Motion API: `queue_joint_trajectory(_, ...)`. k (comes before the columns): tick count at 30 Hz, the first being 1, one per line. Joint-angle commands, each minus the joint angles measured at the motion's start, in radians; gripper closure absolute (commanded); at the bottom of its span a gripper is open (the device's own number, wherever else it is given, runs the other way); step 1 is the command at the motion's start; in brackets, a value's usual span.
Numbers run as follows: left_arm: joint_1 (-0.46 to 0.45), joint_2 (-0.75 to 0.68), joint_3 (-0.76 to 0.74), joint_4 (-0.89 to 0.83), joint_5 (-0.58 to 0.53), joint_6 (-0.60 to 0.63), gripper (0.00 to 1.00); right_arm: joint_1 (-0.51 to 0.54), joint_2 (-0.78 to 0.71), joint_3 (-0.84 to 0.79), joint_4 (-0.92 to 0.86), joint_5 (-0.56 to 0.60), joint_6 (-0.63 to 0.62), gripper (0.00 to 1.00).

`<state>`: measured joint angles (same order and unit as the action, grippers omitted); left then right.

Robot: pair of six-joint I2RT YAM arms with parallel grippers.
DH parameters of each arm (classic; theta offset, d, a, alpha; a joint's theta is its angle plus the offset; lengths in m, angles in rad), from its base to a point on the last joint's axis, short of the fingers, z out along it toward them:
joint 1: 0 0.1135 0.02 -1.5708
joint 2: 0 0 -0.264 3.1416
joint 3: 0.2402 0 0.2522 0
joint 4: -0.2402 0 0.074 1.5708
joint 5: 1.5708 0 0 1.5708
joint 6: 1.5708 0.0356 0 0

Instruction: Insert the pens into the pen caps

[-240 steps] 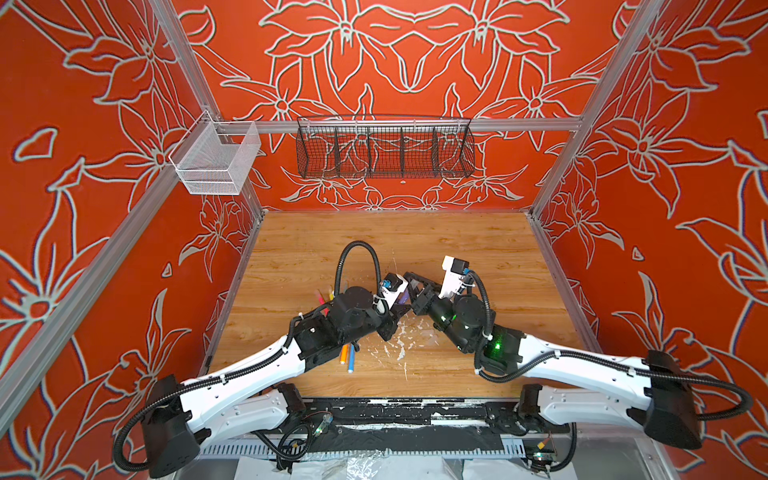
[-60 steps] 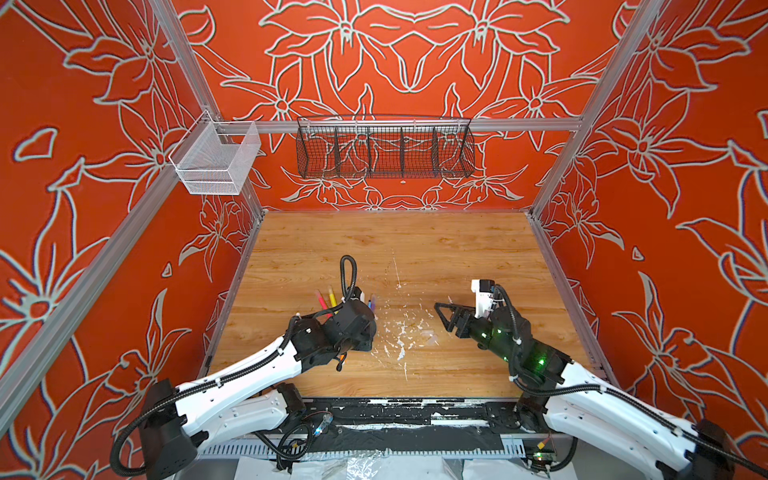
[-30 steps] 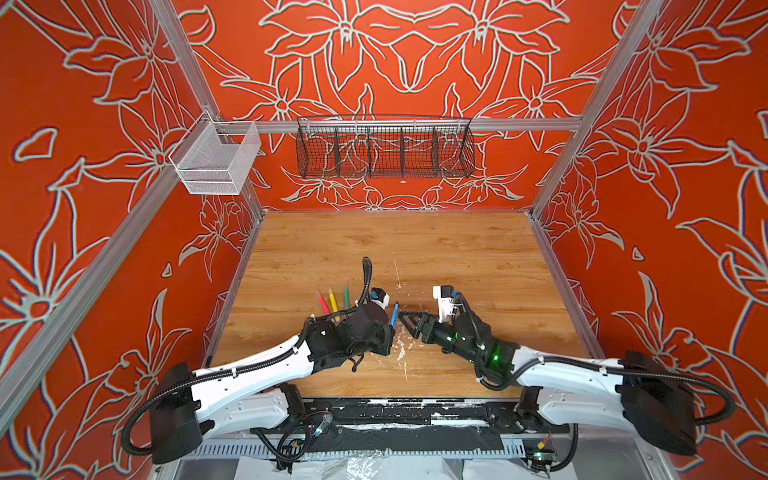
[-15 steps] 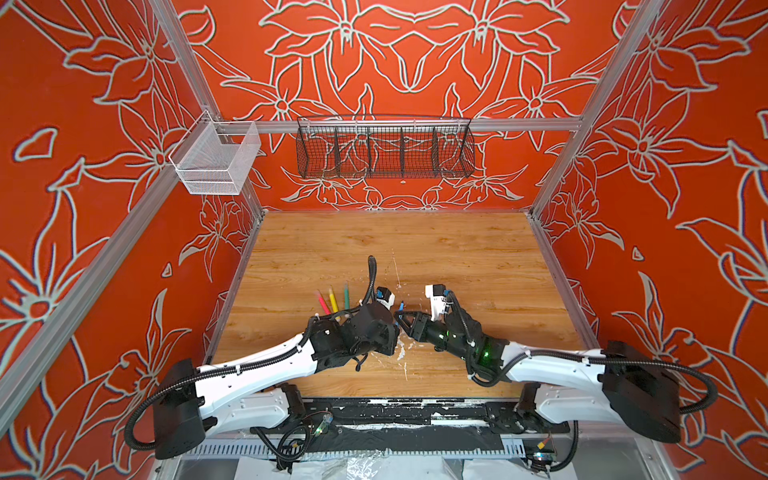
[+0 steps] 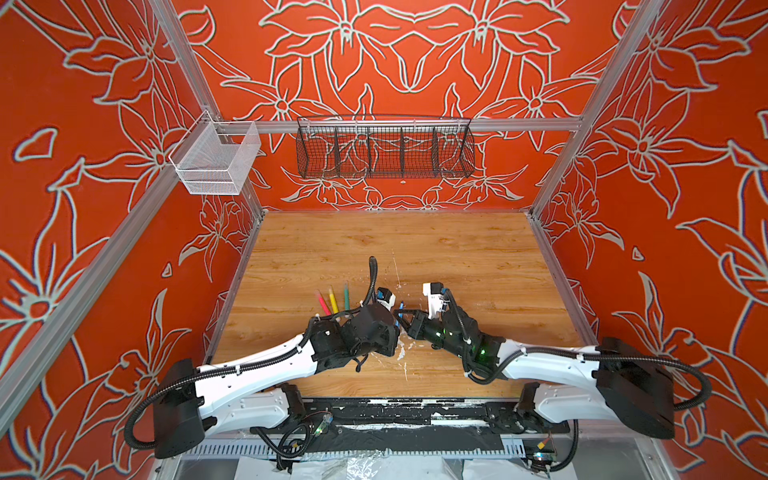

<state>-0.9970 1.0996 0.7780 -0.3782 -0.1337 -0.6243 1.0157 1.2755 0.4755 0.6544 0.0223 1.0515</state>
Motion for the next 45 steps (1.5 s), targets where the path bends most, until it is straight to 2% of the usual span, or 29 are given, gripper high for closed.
queue_joint_trajectory(1,-0.010,-0.006,0.006,0.015,-0.022,0.009,0.97,0.010,0.003,0.024,0.016,0.019,0.004,0.93)
queue_joint_trajectory(4,-0.011,0.002,0.012,0.021,-0.031,0.012,0.88,0.018,0.000,0.028,0.021,0.022,0.005,0.96)
queue_joint_trajectory(8,-0.010,0.010,0.010,0.034,-0.057,0.013,0.84,0.030,-0.011,0.023,0.024,0.033,0.007,0.98)
queue_joint_trajectory(20,-0.010,0.043,0.015,0.070,-0.092,0.026,0.78,0.056,-0.052,0.008,0.024,0.068,-0.004,0.99)
queue_joint_trajectory(25,-0.010,0.051,0.015,0.087,-0.092,0.029,0.80,0.060,-0.057,0.006,0.022,0.076,-0.007,0.99)
queue_joint_trajectory(26,-0.009,0.051,0.014,0.090,-0.091,0.029,0.82,0.060,-0.058,0.006,0.019,0.077,-0.008,0.99)
queue_joint_trajectory(28,-0.009,0.051,0.014,0.094,-0.092,0.032,0.91,0.061,-0.057,0.005,0.018,0.080,-0.009,0.99)
queue_joint_trajectory(30,-0.010,0.051,0.014,0.090,-0.099,0.034,0.99,0.060,-0.059,0.006,0.015,0.082,-0.016,0.95)
queue_joint_trajectory(32,-0.009,0.051,0.015,0.080,-0.111,0.032,1.00,0.061,-0.071,0.003,-0.002,0.092,-0.022,0.84)
queue_joint_trajectory(34,-0.009,0.054,0.016,0.061,-0.124,0.029,1.00,0.061,-0.103,0.002,-0.039,0.105,-0.041,0.69)
queue_joint_trajectory(37,-0.005,0.058,0.023,0.026,-0.134,0.032,1.00,0.061,-0.181,0.015,-0.188,0.150,-0.078,0.54)
queue_joint_trajectory(41,0.049,0.045,0.010,0.003,-0.102,0.038,1.00,0.061,-0.314,0.030,-0.420,0.235,-0.125,0.49)
queue_joint_trajectory(45,0.221,0.003,-0.035,0.016,0.060,0.077,1.00,0.059,-0.439,0.066,-0.689,0.320,-0.159,0.48)
